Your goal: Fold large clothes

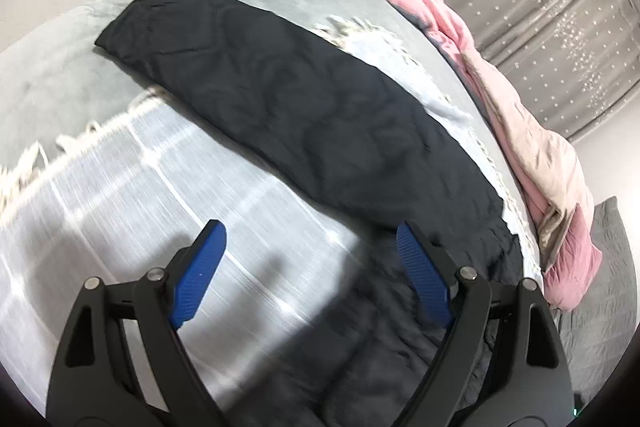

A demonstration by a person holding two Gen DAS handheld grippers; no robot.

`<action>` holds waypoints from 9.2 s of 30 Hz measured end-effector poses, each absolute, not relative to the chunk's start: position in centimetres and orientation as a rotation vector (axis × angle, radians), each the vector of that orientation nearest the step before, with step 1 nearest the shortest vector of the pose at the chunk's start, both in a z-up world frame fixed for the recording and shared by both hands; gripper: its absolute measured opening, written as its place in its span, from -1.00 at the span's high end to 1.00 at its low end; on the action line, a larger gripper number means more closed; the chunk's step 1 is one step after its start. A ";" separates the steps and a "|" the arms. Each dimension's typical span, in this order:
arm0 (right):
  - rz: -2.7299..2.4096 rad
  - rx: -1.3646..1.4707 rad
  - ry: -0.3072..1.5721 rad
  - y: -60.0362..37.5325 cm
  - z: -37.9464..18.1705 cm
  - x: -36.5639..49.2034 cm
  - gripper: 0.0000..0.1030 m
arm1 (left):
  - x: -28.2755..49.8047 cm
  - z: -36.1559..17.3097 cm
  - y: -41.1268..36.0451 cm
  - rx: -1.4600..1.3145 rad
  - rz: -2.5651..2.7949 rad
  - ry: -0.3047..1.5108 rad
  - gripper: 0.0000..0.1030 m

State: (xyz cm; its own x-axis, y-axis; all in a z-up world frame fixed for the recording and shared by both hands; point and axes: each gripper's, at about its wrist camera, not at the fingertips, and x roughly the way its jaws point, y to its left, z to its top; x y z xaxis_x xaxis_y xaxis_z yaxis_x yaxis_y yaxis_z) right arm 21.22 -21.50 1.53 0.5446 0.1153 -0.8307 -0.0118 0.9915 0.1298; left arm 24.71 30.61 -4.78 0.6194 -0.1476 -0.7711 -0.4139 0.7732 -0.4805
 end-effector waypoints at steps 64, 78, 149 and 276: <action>-0.006 0.494 0.887 -31.6 1.0 19.0 -0.38 | 30.3 -7.8 -5.8 0.300 -0.525 1.018 -0.13; 0.040 0.548 0.827 -34.3 3.6 15.3 -0.39 | 21.2 2.8 8.6 0.165 -0.473 0.965 -0.59; 0.315 0.695 0.535 -37.3 15.8 -11.5 0.89 | -2.0 11.5 26.5 -0.388 -0.846 0.565 0.78; -0.271 0.237 0.798 -32.4 1.0 10.0 -0.48 | 11.8 -4.8 21.9 -0.666 0.006 1.061 -0.86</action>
State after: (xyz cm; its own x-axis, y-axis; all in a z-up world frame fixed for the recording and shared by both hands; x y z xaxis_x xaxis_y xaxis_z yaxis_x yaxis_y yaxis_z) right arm 9.96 -32.39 1.00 0.6669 -0.1492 -0.7301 0.3268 0.9390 0.1066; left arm 11.79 21.87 -4.79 0.5070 -0.3045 -0.8064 -0.3141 0.8059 -0.5018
